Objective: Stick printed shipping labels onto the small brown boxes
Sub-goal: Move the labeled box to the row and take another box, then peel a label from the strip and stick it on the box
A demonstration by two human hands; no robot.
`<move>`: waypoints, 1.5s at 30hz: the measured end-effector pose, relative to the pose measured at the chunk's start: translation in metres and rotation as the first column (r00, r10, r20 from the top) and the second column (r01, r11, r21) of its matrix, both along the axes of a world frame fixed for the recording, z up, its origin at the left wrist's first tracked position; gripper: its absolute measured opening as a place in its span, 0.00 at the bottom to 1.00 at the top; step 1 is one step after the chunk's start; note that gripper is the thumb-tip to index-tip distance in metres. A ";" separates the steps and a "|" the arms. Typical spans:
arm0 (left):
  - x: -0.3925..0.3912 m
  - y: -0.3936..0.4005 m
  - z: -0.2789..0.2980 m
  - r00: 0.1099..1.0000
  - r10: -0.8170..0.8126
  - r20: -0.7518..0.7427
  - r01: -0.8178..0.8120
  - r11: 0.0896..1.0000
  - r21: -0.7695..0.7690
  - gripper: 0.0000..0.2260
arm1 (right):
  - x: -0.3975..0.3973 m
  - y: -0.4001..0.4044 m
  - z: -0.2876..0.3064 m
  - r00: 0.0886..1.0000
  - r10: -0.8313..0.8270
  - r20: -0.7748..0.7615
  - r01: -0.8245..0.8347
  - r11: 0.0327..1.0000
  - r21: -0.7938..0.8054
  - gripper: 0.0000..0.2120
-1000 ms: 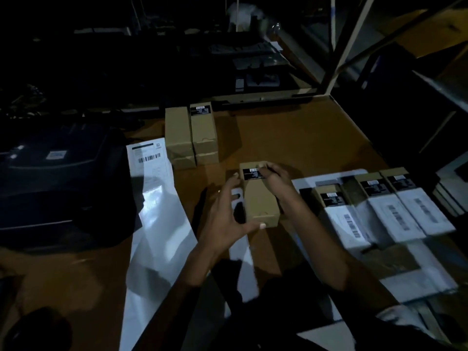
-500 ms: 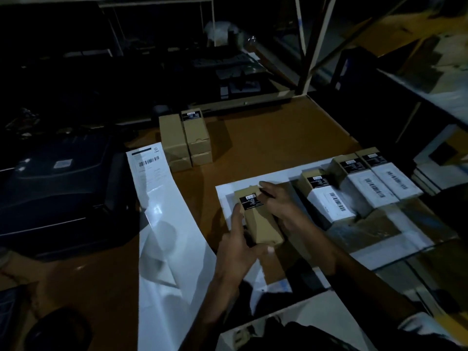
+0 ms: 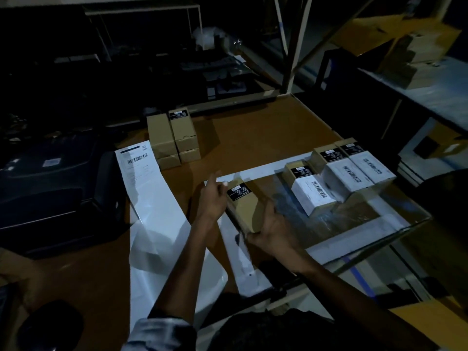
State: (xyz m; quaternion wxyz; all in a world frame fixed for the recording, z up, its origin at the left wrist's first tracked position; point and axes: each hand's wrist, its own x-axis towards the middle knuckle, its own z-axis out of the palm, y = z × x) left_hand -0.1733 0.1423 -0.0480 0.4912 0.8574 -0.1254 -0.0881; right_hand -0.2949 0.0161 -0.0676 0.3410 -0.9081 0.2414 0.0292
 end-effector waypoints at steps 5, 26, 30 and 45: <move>-0.029 0.011 0.016 0.963 0.269 0.027 -0.268 0.963 -0.041 0.21 | 0.009 -0.046 0.013 0.997 0.050 0.066 -0.063 0.978 0.199 0.49; -0.112 0.017 0.005 0.834 0.552 0.001 -0.551 0.834 0.017 0.17 | 0.038 -0.069 0.048 0.826 0.564 -0.019 -0.563 0.823 -0.068 0.43; -0.101 0.041 0.021 0.816 0.576 0.050 -0.577 0.817 -0.011 0.14 | 0.047 -0.031 0.061 0.830 0.523 0.196 -0.547 0.831 0.101 0.32; -0.006 0.153 0.032 0.882 0.469 0.046 -0.454 0.871 -0.188 0.05 | 0.194 0.147 0.050 0.978 0.152 0.140 -0.205 0.803 0.559 0.19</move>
